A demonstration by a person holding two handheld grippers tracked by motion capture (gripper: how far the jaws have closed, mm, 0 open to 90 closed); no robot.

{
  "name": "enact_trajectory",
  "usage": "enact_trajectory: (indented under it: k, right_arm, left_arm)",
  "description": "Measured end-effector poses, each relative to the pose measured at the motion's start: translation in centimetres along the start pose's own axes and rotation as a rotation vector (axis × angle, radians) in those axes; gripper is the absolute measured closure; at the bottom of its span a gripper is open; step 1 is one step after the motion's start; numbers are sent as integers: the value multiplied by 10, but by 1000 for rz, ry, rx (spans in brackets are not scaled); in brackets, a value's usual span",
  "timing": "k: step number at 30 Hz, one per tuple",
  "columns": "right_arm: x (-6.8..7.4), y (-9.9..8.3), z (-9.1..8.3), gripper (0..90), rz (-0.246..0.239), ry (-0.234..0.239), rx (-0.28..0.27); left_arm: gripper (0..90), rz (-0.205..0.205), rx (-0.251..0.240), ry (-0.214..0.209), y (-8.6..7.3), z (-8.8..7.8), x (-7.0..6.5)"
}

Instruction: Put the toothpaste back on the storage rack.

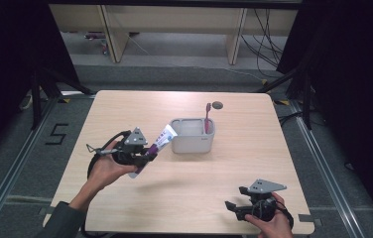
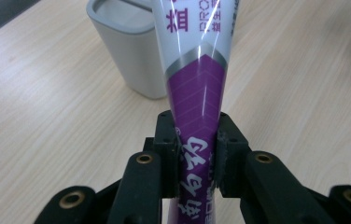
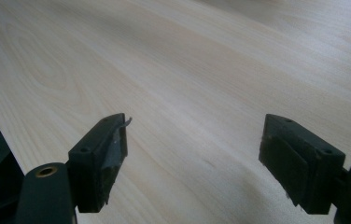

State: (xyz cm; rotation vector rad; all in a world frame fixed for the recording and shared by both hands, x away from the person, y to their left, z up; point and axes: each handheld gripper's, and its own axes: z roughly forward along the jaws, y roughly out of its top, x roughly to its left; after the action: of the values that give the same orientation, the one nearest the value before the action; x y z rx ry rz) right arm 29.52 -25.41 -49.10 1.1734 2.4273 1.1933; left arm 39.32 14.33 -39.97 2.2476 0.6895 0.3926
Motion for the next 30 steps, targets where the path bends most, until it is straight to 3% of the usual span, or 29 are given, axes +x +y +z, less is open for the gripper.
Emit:
enact_trajectory:
  k: [3, 4, 9, 17, 19, 20, 21, 23, 24, 29, 30]
  right_arm:
    - [0, 0, 0, 242, 2, 2, 0]
    - [0, 0, 0, 242, 3, 1, 0]
    - [-1, 0, 0, 242, 2, -1, -5]
    - [0, 0, 0, 242, 14, 5, -2]
    - [-1, -1, 0, 242, 8, -5, -7]
    - [-1, 0, 0, 242, 8, -4, -6]
    - [-1, 0, 0, 241, 11, 16, -6]
    - [-1, 0, 0, 242, 3, 11, -10]
    - [-2, 0, 0, 241, -1, -7, -11]
    - [-3, 0, -1, 241, 8, -1, -7]
    - [-4, 0, -1, 241, -9, -7, -11]
  left_arm:
    - [741, -19, -33, 2, 2, 2, 1]
    - [742, -30, -69, 26, 4, 3, 0]
    - [741, -70, -149, 45, 12, 8, 1]
    - [741, -98, -214, 49, 21, 14, 0]
    - [741, -137, -295, 61, 25, 18, 0]
    - [741, -137, -295, 61, 25, 18, 0]
    - [741, -151, -333, 71, 28, 18, 1]
    - [741, -154, -345, 77, 29, 19, 2]
    - [741, -176, -370, 89, 32, 20, 4]
    - [741, -192, -410, 91, 37, 22, 6]
    - [741, -201, -425, 90, 39, 23, 7]
